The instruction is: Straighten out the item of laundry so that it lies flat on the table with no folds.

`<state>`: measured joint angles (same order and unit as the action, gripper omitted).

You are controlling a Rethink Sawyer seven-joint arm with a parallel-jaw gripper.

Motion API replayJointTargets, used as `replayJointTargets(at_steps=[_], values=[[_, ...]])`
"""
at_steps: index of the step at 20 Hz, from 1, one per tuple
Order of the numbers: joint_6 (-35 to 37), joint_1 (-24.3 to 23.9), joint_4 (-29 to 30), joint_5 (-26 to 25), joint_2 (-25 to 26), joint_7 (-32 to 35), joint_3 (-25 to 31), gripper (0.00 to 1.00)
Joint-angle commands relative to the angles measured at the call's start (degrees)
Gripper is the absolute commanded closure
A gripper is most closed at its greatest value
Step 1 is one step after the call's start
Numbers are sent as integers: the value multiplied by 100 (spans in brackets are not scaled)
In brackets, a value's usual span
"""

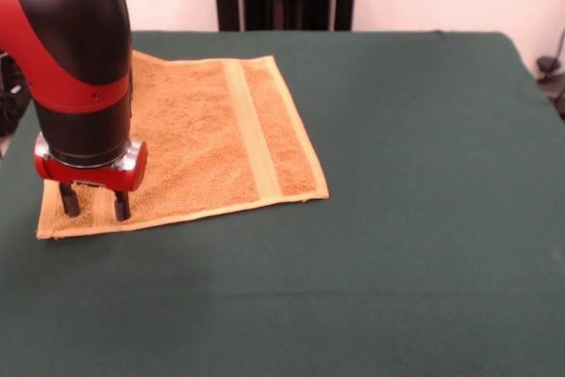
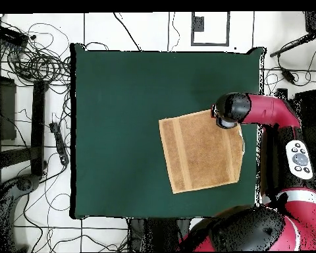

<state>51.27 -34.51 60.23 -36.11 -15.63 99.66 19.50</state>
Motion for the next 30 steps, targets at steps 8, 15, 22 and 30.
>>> replayJointTargets(at_steps=[8, 15, 22, 30], values=[[-1409, 262, 469, -372, 1126, -516, 402, 0], [-1306, 268, 583, -336, 1024, -467, 360, 0], [-699, 242, 1710, 7, -390, -405, 285, 0], [-802, 190, 1907, 88, -586, -226, 274, 0]])
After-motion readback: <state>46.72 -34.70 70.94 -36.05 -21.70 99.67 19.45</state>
